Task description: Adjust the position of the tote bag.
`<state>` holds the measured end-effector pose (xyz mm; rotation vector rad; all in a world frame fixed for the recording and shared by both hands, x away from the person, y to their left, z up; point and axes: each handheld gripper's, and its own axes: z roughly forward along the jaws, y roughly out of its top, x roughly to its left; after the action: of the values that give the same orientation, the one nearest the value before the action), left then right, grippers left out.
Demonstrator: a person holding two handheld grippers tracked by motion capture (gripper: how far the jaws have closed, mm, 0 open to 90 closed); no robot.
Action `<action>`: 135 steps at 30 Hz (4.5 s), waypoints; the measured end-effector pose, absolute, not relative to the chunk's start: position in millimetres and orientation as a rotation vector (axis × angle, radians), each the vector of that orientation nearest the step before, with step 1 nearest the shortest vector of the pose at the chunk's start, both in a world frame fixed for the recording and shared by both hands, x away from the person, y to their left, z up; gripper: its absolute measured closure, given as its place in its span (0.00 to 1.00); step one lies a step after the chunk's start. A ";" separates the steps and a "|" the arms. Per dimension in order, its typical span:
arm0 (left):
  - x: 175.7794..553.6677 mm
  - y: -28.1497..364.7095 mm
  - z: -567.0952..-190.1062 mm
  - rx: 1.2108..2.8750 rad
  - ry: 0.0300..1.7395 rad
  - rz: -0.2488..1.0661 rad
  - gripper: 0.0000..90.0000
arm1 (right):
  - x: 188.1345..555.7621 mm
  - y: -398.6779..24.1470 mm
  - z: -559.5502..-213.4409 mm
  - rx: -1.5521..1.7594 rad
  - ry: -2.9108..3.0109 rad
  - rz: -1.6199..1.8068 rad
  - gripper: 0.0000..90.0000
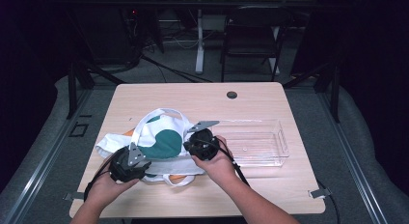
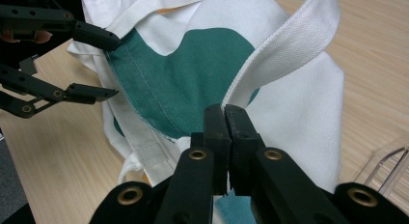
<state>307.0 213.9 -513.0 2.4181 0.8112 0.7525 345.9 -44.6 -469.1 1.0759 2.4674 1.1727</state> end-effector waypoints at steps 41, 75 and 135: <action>319.1 214.4 -501.1 2.384 0.880 0.748 0.97 | 345.3 -55.0 -466.5 1.061 2.457 1.247 0.83; 332.0 213.0 -471.2 2.400 0.904 0.751 0.98 | 340.6 -31.3 -460.1 0.585 2.579 1.066 0.57; 354.7 208.9 -434.5 2.370 0.917 0.791 0.98 | 365.1 -15.7 -440.7 0.724 2.404 0.934 0.91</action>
<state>354.7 208.9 -434.5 2.3705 0.9166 0.7911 365.1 -15.7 -440.7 0.7240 2.4039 0.9340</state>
